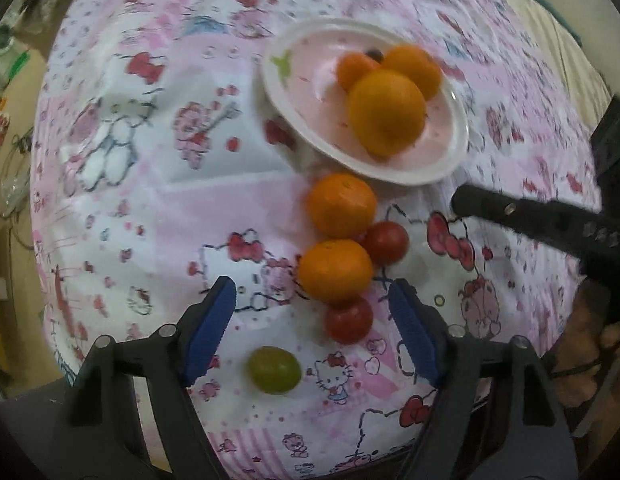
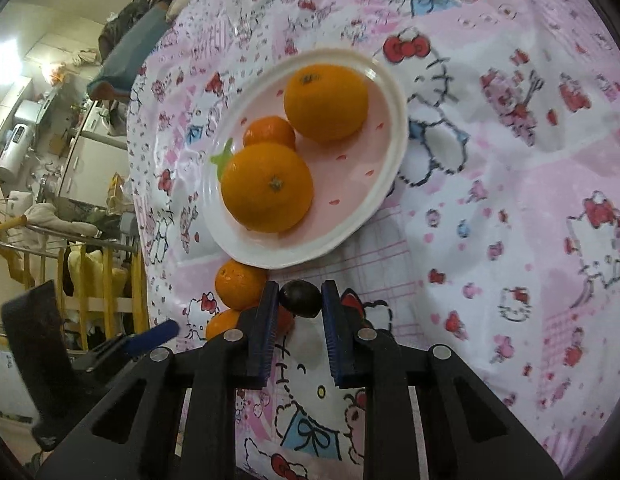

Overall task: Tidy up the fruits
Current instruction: 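Close the right tool around the dark round fruit beside the plate, then grasp a tangerine with the left tool while the right holds the dark fruit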

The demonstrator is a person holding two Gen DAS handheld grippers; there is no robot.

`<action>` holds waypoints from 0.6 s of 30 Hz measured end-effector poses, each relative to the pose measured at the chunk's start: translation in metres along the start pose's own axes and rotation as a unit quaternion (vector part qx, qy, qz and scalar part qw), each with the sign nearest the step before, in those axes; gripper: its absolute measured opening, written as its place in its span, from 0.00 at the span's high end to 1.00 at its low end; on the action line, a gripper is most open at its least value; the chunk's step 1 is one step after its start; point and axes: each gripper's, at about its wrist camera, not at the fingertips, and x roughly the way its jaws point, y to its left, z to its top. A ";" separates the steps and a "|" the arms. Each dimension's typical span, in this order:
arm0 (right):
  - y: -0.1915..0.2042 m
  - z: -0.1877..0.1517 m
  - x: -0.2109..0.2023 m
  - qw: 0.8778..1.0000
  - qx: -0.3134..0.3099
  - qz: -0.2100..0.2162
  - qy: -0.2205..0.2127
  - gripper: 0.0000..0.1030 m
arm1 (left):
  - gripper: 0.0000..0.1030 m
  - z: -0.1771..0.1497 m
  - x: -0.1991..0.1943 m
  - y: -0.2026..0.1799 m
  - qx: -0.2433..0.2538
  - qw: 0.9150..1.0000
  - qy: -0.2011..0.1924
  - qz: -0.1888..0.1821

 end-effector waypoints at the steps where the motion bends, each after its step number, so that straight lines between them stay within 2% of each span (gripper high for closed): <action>1: -0.001 -0.001 -0.003 1.000 0.001 0.002 -0.003 0.78 | 0.29 0.000 0.002 -0.003 0.005 1.000 0.002 0.001; 5: -0.005 -0.004 -0.018 1.000 0.004 0.010 -0.016 0.78 | 0.37 0.002 0.014 -0.013 0.019 1.000 0.014 0.002; 8: -0.008 -0.004 -0.027 1.000 0.005 0.015 -0.026 0.78 | 0.51 0.007 0.028 -0.018 0.028 0.999 0.027 0.014; 9: -0.009 -0.004 -0.029 0.999 0.005 0.015 -0.028 0.78 | 0.60 0.009 0.032 -0.017 0.025 0.999 0.033 0.011; 18: -0.021 -0.009 -0.041 0.999 0.009 0.014 -0.036 0.78 | 0.62 0.016 0.037 -0.028 0.032 0.999 0.033 0.028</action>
